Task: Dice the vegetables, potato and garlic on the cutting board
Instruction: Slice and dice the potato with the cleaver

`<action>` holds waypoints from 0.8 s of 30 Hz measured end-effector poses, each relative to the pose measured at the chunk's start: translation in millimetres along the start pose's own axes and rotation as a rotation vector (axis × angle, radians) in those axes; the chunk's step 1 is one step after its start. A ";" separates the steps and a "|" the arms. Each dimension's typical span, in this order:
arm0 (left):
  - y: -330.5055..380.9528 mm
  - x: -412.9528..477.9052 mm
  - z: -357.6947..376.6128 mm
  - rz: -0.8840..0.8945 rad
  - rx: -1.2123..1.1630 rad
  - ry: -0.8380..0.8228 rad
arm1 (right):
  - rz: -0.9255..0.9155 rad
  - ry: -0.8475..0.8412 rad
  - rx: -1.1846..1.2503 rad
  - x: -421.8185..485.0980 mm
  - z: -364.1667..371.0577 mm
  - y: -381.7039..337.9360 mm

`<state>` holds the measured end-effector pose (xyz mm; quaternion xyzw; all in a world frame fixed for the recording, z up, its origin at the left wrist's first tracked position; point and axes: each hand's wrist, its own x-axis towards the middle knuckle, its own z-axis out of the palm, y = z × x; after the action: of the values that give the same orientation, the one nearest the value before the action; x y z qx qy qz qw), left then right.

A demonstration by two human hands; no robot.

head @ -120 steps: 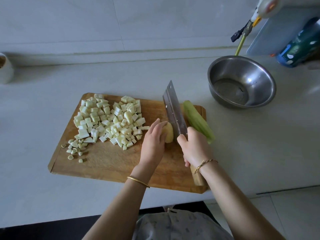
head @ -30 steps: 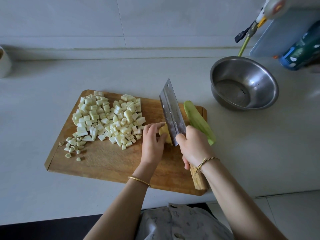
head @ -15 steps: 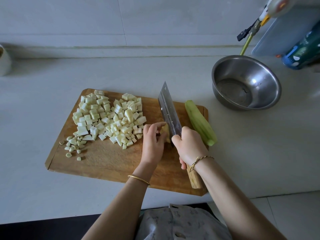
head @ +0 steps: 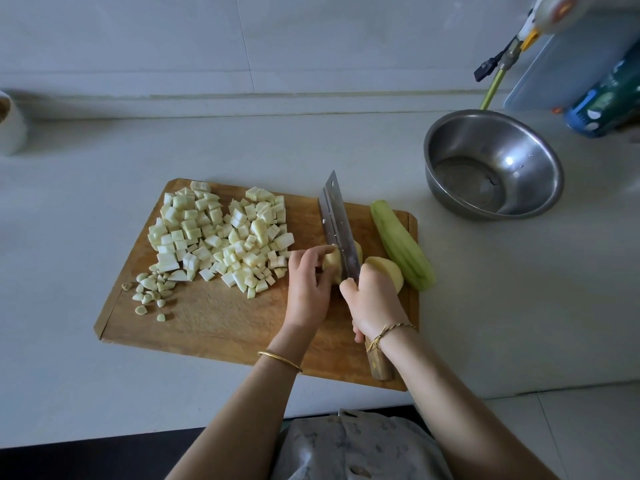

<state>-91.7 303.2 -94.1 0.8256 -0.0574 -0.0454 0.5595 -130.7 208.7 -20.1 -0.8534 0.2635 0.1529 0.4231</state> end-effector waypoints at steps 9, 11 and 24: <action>7.5 2.8 -4.5 -0.030 0.063 -0.011 | -0.088 0.114 0.262 -5.9 -29.1 4.6; 9.5 4.1 -9.3 -0.034 0.023 0.015 | -0.077 0.101 0.407 -7.4 -35.5 5.5; 75.5 29.2 -31.0 -0.729 -1.249 -0.364 | 0.046 -0.304 0.933 -10.8 -48.5 -1.9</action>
<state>-61.9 299.6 -12.8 0.3002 0.1650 -0.3883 0.8555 -136.5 174.2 15.3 -0.5350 0.2578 0.1505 0.7904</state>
